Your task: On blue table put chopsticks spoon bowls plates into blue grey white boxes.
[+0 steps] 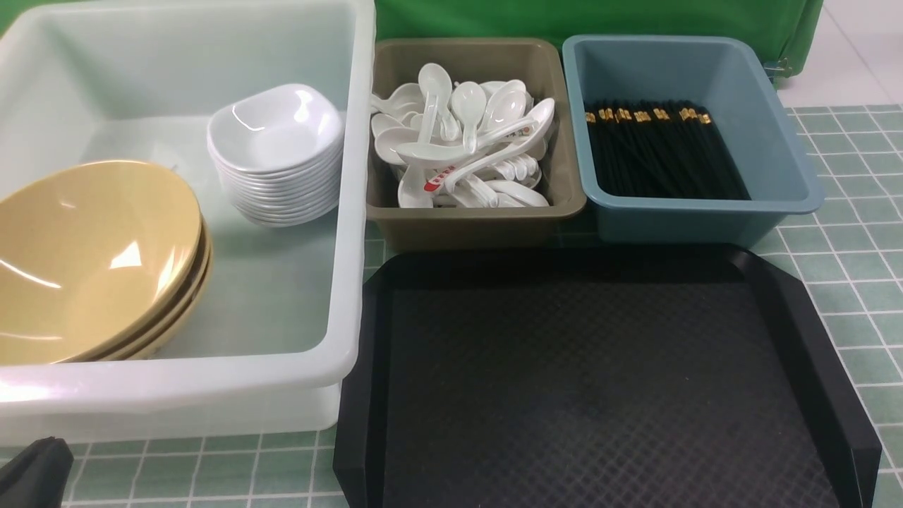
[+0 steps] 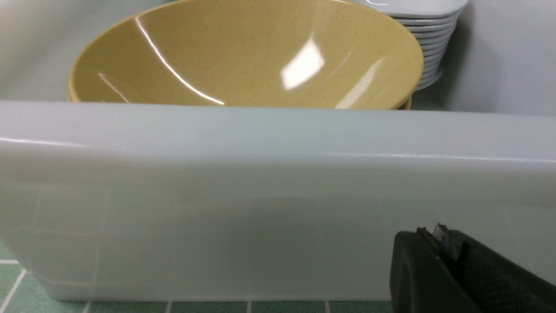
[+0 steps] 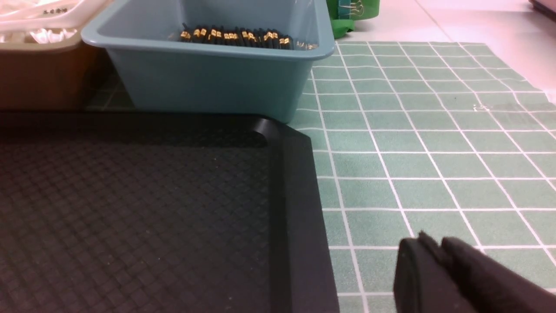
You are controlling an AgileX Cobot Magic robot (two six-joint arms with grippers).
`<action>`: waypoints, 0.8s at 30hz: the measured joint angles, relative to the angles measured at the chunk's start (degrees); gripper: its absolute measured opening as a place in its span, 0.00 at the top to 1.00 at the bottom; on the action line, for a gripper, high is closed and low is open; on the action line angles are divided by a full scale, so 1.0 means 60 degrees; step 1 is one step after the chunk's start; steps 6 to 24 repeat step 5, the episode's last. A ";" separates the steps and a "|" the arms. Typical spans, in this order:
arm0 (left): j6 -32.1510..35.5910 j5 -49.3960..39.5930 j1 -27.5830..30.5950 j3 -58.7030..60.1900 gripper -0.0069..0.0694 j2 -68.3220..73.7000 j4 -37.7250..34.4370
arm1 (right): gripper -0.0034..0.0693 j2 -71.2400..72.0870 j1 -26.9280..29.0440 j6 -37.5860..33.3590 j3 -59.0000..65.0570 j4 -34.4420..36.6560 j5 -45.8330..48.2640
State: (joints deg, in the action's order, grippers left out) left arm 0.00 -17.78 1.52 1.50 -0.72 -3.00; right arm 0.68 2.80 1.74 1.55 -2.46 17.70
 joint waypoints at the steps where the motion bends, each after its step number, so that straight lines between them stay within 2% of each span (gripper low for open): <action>1: 0.0000 0.0000 0.0000 0.0000 0.93 0.0000 0.0000 | 0.82 0.0000 0.0000 0.0000 0.0000 0.0000 0.0000; 24: 0.0000 0.0000 0.0000 0.0000 0.93 0.0000 0.0000 | 0.81 0.0000 0.0000 0.0000 0.0000 0.0000 0.0000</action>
